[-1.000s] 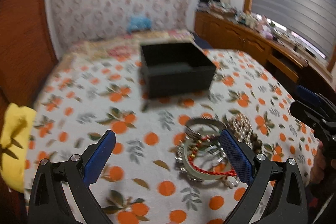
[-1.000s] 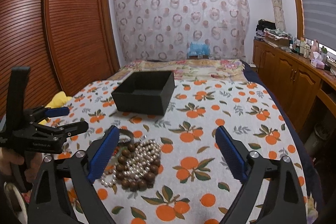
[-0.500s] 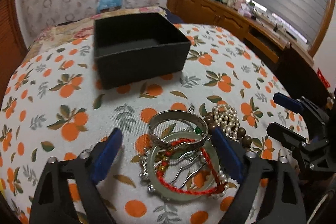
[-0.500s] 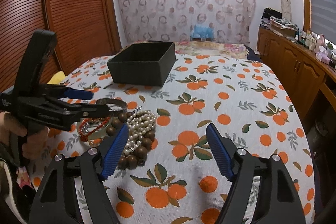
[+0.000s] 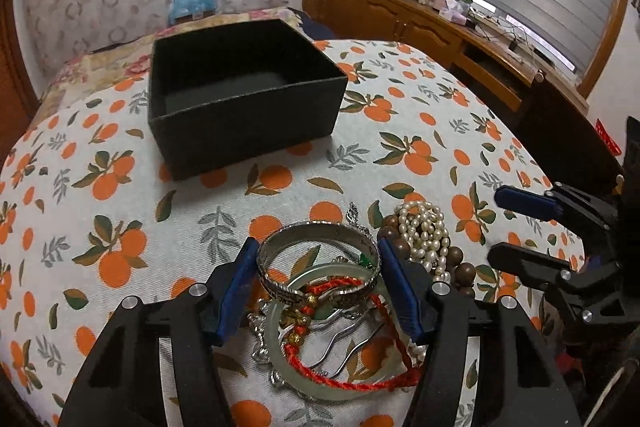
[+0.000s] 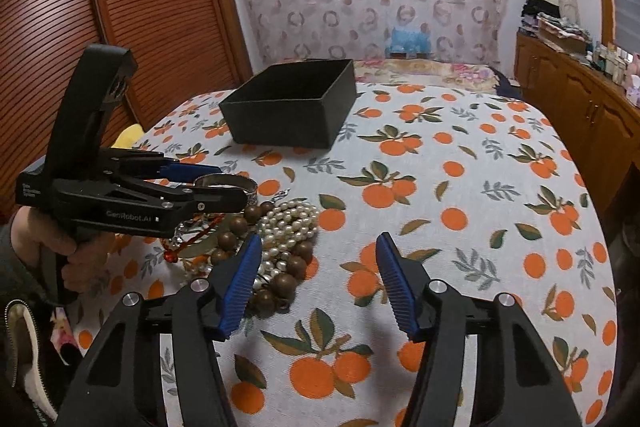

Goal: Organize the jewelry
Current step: 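Move left tool to the silver bangle while right tool reaches the pearl strand, then grasp the silver bangle with left tool while right tool grasps the pearl strand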

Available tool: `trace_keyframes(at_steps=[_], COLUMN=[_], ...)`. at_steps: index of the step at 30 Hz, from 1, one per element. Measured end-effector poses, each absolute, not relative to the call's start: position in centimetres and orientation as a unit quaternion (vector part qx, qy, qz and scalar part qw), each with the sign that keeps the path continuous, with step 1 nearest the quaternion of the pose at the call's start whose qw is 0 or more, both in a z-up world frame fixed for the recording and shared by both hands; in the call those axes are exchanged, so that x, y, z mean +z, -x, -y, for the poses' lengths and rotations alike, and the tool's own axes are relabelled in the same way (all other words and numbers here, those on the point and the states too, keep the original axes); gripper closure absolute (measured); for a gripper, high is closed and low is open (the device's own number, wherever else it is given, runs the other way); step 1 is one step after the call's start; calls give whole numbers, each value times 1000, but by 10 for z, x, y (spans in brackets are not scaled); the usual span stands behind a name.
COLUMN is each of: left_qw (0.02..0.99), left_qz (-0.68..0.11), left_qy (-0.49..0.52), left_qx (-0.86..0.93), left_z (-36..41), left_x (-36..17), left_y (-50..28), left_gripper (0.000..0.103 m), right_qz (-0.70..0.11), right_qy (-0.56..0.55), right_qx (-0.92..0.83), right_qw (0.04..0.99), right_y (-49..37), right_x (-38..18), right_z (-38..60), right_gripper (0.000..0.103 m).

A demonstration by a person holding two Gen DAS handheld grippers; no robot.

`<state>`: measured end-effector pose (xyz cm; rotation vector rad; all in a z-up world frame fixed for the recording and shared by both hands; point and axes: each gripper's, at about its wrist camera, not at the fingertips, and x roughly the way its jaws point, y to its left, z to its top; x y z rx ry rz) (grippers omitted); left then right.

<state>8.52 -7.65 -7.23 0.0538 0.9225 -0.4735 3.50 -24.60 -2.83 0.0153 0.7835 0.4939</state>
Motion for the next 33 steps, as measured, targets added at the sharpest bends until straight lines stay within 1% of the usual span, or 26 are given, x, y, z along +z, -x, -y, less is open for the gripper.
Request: trace_keyframes(at_steps=[1, 3, 5, 8, 16, 17, 18, 19, 21, 24, 26, 27, 33], left_qw=[872, 881, 888, 898, 902, 902, 903, 903, 903, 903, 903, 903, 903], left_qz=[-435, -420, -410, -394, -386, -386, -387, -386, -387, -387, -387, -387, -386], left_qy=[-25, -23, -16, -9, -1, 0, -1, 0, 0, 0, 0, 0, 1], left_qx=[-223, -215, -207, -195, -191, -190, -190, -189, -189, -189, -189, -188, -189], left_z=[75, 71, 65, 58, 49, 49, 49, 48, 48, 49, 48, 48, 48], left_x=[-70, -64, -59, -56, -55, -55, -56, -57, -58, -59, -59, -60, -59], left_y=[-83, -77, -72, -61, -49, -49, -49, -48, -48, -48, -48, -48, -48], left_gripper=[45, 45, 45, 45, 45, 45, 45, 45, 45, 45, 45, 45, 45], right_qz=[-380, -387, -397, -406, -443, -444, -445, -446, -441, -430, -421, -418, -397], right_qy=[-5, 0, 2, -3, -16, -20, -23, -25, -17, -8, -8, -10, -8], right_qx=[242, 247, 250, 257, 272, 274, 277, 279, 276, 274, 270, 272, 279], right_qw=[893, 888, 883, 877, 854, 853, 851, 850, 854, 860, 866, 866, 874], right_y=[-38, -46, -56, -66, -83, -83, -84, -84, -83, -80, -80, -80, -77], right_x=[-29, -30, -31, -33, -48, -49, -48, -48, -46, -40, -36, -34, -22], right_z=[244, 240, 236, 234, 224, 224, 225, 224, 222, 222, 224, 224, 229], right_gripper=[44, 55, 60, 60, 60, 62, 70, 73, 82, 89, 90, 93, 93])
